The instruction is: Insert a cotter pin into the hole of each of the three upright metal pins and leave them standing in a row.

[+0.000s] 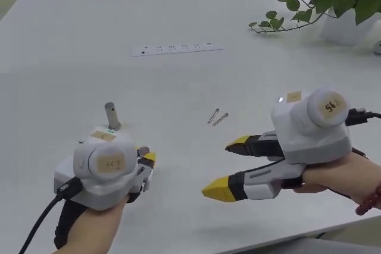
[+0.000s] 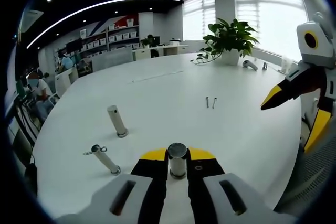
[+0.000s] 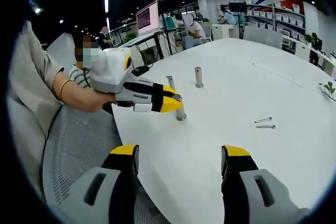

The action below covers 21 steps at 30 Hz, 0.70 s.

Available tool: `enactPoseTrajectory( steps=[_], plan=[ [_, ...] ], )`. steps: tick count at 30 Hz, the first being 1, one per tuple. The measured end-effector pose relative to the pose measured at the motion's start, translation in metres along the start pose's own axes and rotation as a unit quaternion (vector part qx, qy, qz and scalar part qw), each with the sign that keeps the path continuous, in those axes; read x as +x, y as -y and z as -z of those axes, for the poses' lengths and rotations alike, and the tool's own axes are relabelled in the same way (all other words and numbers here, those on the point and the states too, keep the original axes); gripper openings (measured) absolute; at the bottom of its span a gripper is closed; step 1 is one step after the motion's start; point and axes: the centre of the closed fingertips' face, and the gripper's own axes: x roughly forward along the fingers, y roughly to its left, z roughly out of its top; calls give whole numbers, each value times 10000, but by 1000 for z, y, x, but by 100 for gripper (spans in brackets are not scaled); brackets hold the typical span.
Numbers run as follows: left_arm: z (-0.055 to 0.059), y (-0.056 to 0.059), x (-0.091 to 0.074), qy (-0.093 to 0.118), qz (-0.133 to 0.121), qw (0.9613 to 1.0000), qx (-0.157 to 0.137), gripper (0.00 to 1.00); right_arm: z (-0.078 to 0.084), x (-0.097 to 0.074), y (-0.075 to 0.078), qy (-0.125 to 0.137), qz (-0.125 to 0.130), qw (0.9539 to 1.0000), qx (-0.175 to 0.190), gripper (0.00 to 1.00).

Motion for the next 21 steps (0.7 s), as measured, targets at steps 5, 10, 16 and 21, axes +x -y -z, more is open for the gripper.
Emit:
enactPoseTrajectory(
  steps=[5, 10, 16, 21],
  plan=[
    [0, -2, 0, 58, 9, 10000, 52, 13, 0, -1, 0, 8, 23, 10000, -7, 67],
    [-6, -4, -2, 152, 35, 9998, 107, 22, 1, -2, 1, 18, 45, 10000, -2, 67],
    [-10, -3, -6, 266, 224, 9993, 156, 32, -3, -4, 3, 81, 61, 9999, -60, 67],
    [-13, 3, -11, 339, 489, 9979, 264, 39, -9, -7, 6, 157, 89, 9998, -117, 68]
  ],
)
